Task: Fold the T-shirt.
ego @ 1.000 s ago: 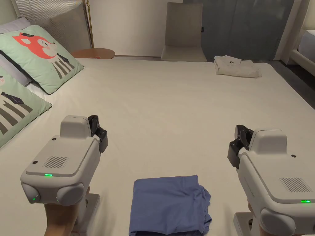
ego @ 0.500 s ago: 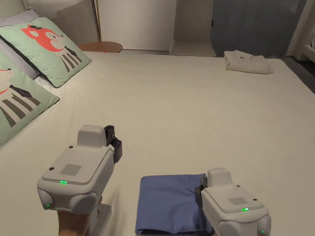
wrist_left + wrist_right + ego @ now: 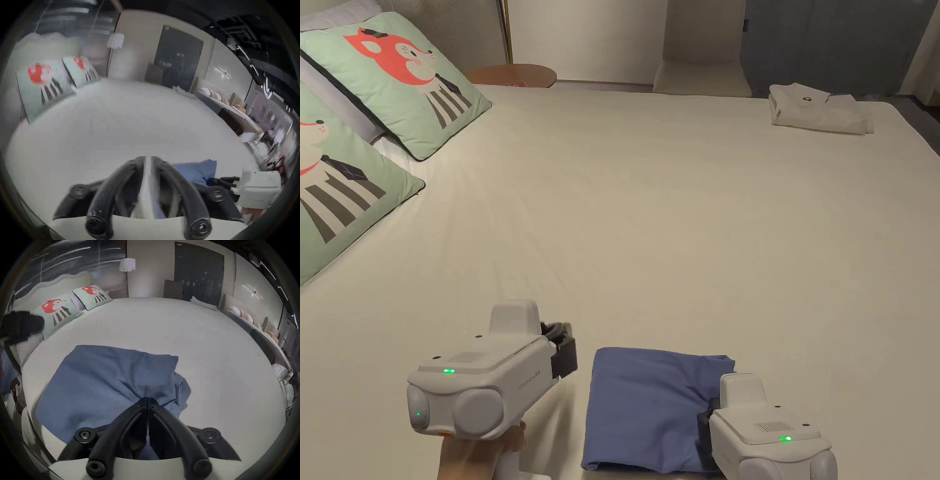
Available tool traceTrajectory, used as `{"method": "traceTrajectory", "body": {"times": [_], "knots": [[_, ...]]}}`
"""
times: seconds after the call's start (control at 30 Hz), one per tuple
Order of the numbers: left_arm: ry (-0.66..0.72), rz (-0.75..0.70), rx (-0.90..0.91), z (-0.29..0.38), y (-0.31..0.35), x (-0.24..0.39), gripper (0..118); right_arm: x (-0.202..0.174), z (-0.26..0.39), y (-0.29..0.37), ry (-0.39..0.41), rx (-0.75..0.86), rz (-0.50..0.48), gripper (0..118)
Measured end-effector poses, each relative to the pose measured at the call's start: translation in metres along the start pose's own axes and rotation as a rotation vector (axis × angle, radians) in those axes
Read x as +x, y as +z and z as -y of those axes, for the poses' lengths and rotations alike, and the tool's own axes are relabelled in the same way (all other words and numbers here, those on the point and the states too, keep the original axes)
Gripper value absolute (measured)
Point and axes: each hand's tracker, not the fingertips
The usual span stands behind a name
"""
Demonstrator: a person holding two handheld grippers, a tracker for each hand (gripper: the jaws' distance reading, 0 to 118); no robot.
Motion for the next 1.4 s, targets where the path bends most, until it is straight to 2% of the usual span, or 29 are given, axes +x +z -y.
{"method": "traceTrajectory", "body": {"times": [0.03,0.13,0.17,0.27,0.37,0.4,0.47,0.5,0.6,0.73,0.93,1.03,1.13,1.27,1.4], "knots": [[0.043,0.038,-0.054,0.001,-0.005,-0.005,27,0.000,0.000,0.001,-0.001,-0.001,-0.001,1],[0.227,0.177,-0.229,0.006,-0.026,-0.023,105,0.003,-0.001,0.001,-0.013,0.000,-0.008,1],[0.301,0.216,-0.250,0.009,-0.030,-0.029,111,0.003,0.000,0.001,-0.016,0.003,-0.010,1],[0.442,0.293,-0.326,0.011,-0.041,-0.040,110,0.006,0.002,-0.002,-0.027,0.010,-0.013,1],[0.509,0.362,-0.433,0.015,-0.061,-0.051,109,0.007,0.002,-0.003,-0.031,0.014,-0.015,1],[0.519,0.375,-0.464,0.017,-0.066,-0.052,105,0.007,0.002,-0.003,-0.033,0.014,-0.016,1],[0.504,0.389,-0.472,0.021,-0.071,-0.049,74,0.008,0.003,-0.003,-0.040,0.016,-0.020,1],[0.481,0.383,-0.484,0.022,-0.065,-0.033,64,0.008,0.003,-0.003,-0.045,0.017,-0.021,1],[0.340,0.309,-0.483,0.029,-0.061,-0.011,53,0.009,0.004,-0.004,-0.052,0.020,-0.026,1],[0.348,0.330,-0.463,0.020,-0.065,-0.027,24,0.011,0.005,-0.004,-0.067,0.026,-0.036,1],[0.304,0.359,-0.440,0.007,-0.054,-0.027,20,0.011,0.001,0.004,-0.076,0.059,-0.053,1],[0.254,0.376,-0.440,-0.009,-0.047,-0.039,20,0.006,-0.009,0.015,-0.068,0.135,-0.046,1],[0.155,0.324,-0.431,-0.030,-0.038,-0.064,20,-0.002,-0.025,0.028,-0.064,0.226,-0.036,1],[0.125,0.257,-0.438,-0.061,-0.033,-0.134,20,-0.020,-0.051,0.036,-0.024,0.294,-0.038,1],[0.068,0.074,-0.421,-0.087,-0.012,-0.194,20,-0.041,-0.073,0.037,-0.005,0.328,-0.063,1]]}}
